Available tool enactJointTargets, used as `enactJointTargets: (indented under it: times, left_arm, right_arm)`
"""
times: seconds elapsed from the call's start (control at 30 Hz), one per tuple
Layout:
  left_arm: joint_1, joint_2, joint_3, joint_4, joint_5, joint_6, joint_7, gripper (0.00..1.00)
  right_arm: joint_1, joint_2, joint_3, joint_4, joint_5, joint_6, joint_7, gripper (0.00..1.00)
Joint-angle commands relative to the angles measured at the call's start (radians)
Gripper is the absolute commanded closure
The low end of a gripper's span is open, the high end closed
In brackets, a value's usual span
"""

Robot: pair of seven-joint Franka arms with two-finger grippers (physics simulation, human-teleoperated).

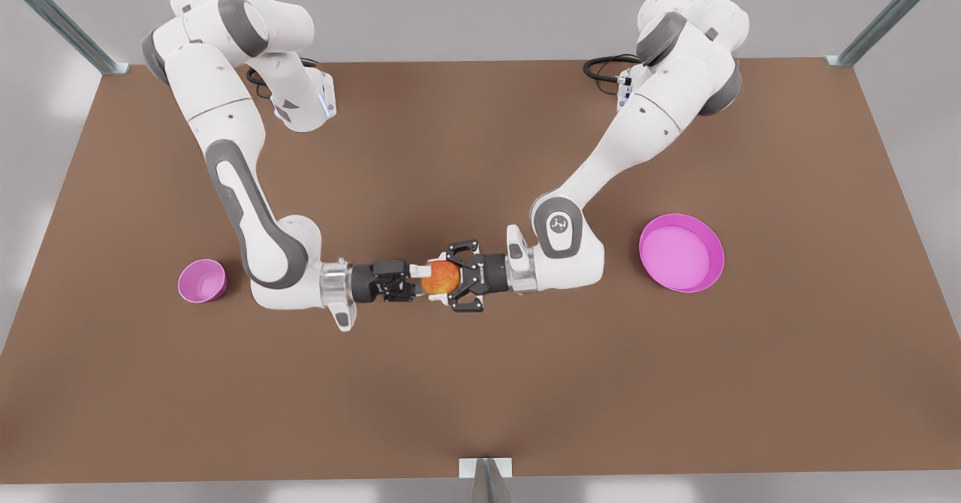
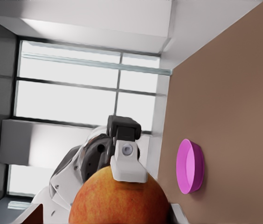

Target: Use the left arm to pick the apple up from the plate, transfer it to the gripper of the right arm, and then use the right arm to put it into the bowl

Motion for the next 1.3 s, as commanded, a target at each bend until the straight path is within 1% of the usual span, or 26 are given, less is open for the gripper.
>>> enactJointTargets:
  times: [0.0,0.17,0.33,0.5,0.57,0.9,0.97,1.0,1.07,1.1,1.13,1.23,1.27]
  left_arm:
    - [0.0,-0.001,0.0,0.001,0.002,-0.004,0.094,0.25]
    - [-0.006,-0.001,0.0,0.001,0.002,-0.004,0.094,0.25]
    - [-0.006,-0.001,0.001,0.001,0.002,-0.004,0.094,0.25]
    - [-0.006,-0.001,0.003,0.001,0.002,-0.004,0.094,0.25]
    - [-0.006,-0.001,0.003,0.001,0.002,-0.004,0.094,0.25]
    - [-0.014,0.003,0.004,0.001,0.002,-0.004,0.096,0.25]
    - [-0.014,0.003,0.004,0.001,0.002,-0.004,0.096,0.25]
    - [-0.014,0.003,0.004,0.001,0.004,-0.004,0.096,0.25]
    - [-0.014,0.003,0.004,0.001,0.004,-0.004,0.096,0.25]
    - [-0.014,0.003,0.004,0.001,0.004,-0.004,0.096,0.25]
    - [-0.014,0.003,0.006,0.001,0.004,-0.004,0.096,0.25]
    - [-0.014,0.003,0.006,0.001,0.004,-0.004,0.096,0.25]
    - [-0.012,0.003,0.006,-0.001,0.004,-0.004,0.094,0.17]
  right_arm:
    - [0.0,0.018,0.0,0.002,0.006,0.039,-0.08,0.0]
    - [0.026,0.016,0.001,0.013,0.032,0.076,-0.072,0.0]
    - [0.031,0.015,0.001,-0.01,0.024,0.06,-0.074,0.0]
    - [0.016,-0.016,0.021,-0.038,0.023,0.057,-0.055,0.0]
    - [0.014,-0.05,0.026,-0.062,0.019,0.057,-0.014,0.0]
    - [0.029,-0.038,0.026,-0.056,0.021,0.07,-0.028,0.0]
    - [0.029,-0.038,0.026,-0.055,0.021,0.07,-0.029,0.13]
    - [0.029,-0.038,0.026,-0.055,0.021,0.07,-0.029,0.17]
    - [0.029,-0.038,0.026,-0.053,0.021,0.07,-0.028,0.26]
    - [0.029,-0.038,0.026,-0.052,0.021,0.068,-0.028,0.28]
    - [0.029,-0.038,0.026,-0.05,0.021,0.068,-0.028,0.33]
    - [0.028,-0.038,0.026,-0.045,0.02,0.068,-0.026,0.33]
    - [0.026,-0.038,0.026,-0.045,0.02,0.068,-0.026,0.33]
